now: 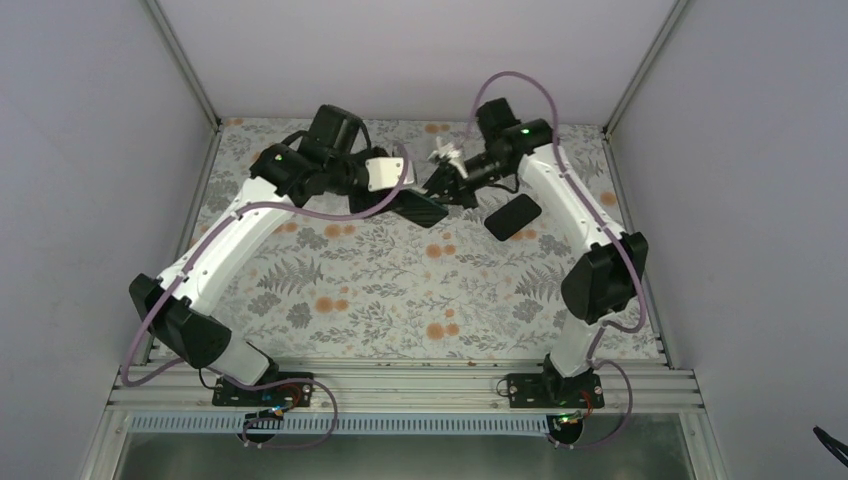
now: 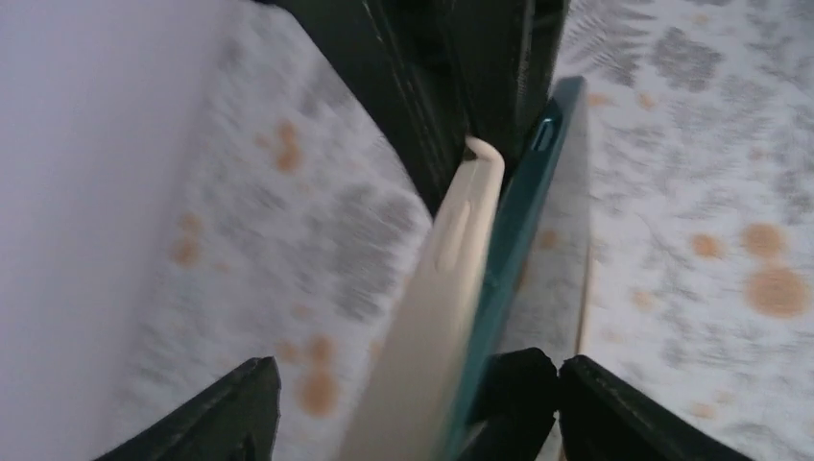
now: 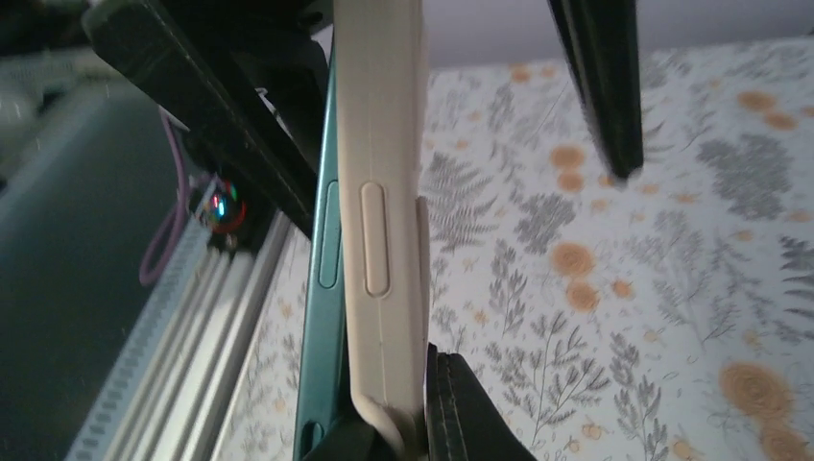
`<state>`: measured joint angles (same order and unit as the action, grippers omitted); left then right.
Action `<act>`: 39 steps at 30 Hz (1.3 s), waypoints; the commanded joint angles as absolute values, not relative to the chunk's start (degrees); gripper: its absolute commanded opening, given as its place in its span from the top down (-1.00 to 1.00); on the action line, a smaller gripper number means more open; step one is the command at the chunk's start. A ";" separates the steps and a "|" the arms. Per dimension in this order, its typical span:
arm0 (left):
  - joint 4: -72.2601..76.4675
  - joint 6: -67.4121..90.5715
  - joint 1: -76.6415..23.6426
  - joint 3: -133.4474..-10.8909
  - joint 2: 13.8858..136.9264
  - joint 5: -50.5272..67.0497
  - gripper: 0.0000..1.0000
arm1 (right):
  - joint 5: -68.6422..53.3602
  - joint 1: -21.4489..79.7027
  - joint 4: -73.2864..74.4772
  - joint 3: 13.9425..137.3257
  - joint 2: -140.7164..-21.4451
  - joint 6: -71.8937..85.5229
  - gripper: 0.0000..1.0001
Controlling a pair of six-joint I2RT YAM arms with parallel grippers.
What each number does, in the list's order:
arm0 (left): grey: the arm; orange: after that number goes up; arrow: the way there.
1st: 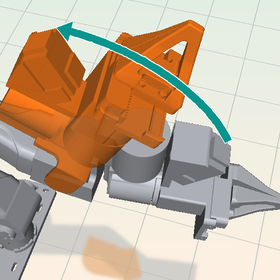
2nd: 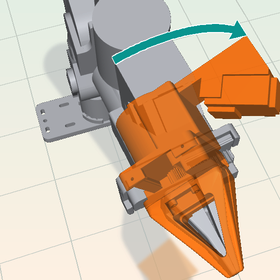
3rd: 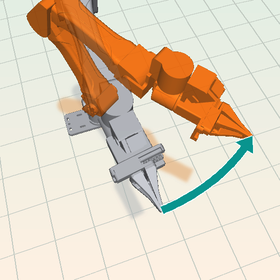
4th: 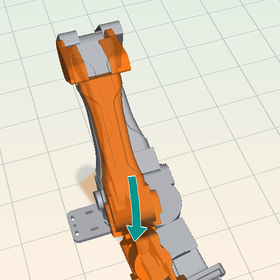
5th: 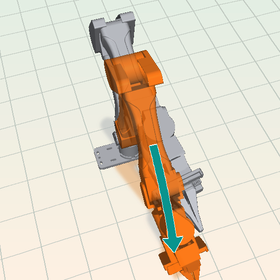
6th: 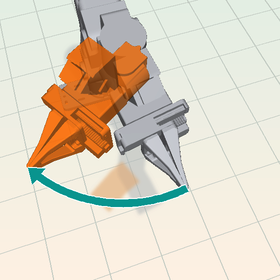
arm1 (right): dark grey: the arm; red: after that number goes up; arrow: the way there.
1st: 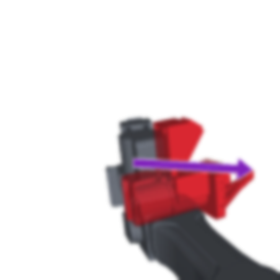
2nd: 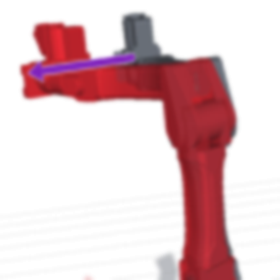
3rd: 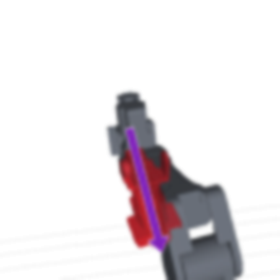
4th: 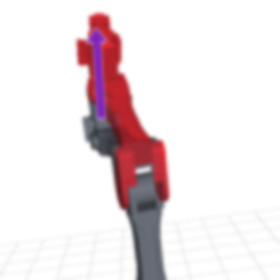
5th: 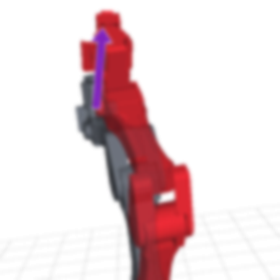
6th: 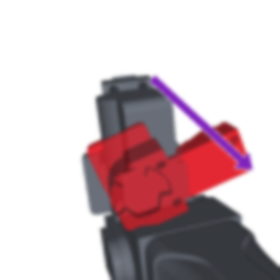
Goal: Take the phone out of the phone case
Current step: Remove the phone case from the phone.
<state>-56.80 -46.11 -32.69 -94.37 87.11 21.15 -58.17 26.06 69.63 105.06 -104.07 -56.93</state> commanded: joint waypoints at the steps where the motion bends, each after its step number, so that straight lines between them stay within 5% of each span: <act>1: -35.67 -47.81 -31.63 -101.82 83.37 15.75 -0.59 | -76.73 20.35 72.18 106.20 -99.68 -52.49 0.94; 3: -35.02 -49.03 -31.18 -104.13 82.37 13.10 -0.97 | -76.42 16.57 70.07 107.81 -99.54 -48.27 0.94; 8: -28.25 -48.73 -30.30 -108.88 81.20 8.08 -1.00 | -72.19 9.57 50.77 107.66 -98.11 -24.72 0.94; 11: -17.78 -47.52 -30.79 -103.18 79.14 7.74 -1.00 | -71.32 3.41 13.27 96.06 -93.32 6.64 0.94; 13: -12.91 -44.27 -32.21 -100.88 79.64 8.48 -1.00 | -64.93 1.68 0.84 92.50 -91.69 17.57 0.94; 27: 20.86 -43.94 -44.67 -101.10 101.14 -18.01 -1.00 | -48.44 5.20 -6.43 107.33 -102.35 33.91 0.94; 39: 22.51 -44.79 -45.62 -107.04 108.24 -20.22 -1.00 | -49.38 8.13 -5.98 108.31 -102.30 31.95 0.94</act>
